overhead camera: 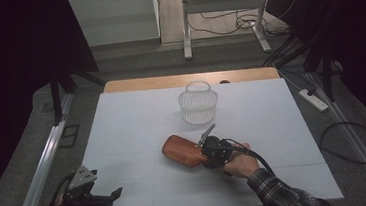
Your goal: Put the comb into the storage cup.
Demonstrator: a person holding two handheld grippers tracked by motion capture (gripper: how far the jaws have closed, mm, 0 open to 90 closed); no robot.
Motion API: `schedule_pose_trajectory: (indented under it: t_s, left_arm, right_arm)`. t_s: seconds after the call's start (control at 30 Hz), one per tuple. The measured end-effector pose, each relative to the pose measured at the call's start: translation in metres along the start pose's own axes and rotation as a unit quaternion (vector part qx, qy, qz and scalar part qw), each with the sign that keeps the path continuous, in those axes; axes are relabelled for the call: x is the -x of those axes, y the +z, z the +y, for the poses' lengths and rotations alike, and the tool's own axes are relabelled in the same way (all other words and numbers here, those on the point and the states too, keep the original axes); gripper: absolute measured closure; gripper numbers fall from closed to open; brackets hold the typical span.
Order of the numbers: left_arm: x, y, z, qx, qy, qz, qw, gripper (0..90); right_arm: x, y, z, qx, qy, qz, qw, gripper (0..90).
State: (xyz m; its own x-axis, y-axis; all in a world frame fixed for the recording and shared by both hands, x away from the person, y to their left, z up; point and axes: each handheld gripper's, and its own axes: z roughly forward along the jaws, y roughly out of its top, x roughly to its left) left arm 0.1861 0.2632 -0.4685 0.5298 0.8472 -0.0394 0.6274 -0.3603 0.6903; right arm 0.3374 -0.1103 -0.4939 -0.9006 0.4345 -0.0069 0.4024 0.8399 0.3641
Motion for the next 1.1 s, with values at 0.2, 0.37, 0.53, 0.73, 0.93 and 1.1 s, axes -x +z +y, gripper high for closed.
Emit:
schedule_pose_trajectory:
  t_s: [0.2,0.37,0.53,0.73,0.93,1.1]
  left_arm:
    - [-0.001,-0.001,0.0,0.002,-0.004,0.002,1.0,0.0]
    - [-0.001,-0.002,-0.001,0.012,-0.009,0.0,0.9999,0.0]
    - [-0.004,-0.004,-0.002,0.018,-0.021,-0.008,0.9996,0.0]
    - [-0.007,-0.004,-0.001,0.024,-0.029,-0.018,0.9991,0.0]
    - [-0.004,-0.002,0.007,0.041,-0.026,-0.028,0.9984,0.0]
    - [-0.002,0.0,0.016,0.051,-0.025,-0.044,0.9974,0.0]
  right_arm:
    - [-0.001,-0.001,-0.001,0.008,0.002,-0.004,1.0,72.0]
    - [-0.001,-0.002,-0.002,0.014,0.008,0.0,0.9999,72.0]
    - [0.001,-0.005,-0.003,0.024,0.015,-0.001,0.9996,72.0]
    - [0.003,-0.011,-0.004,0.048,0.024,0.007,0.9985,71.9]
    - [0.002,-0.016,-0.005,0.06,0.029,0.005,0.9977,71.9]
    - [0.002,-0.02,-0.006,0.074,0.035,0.007,0.9967,71.9]
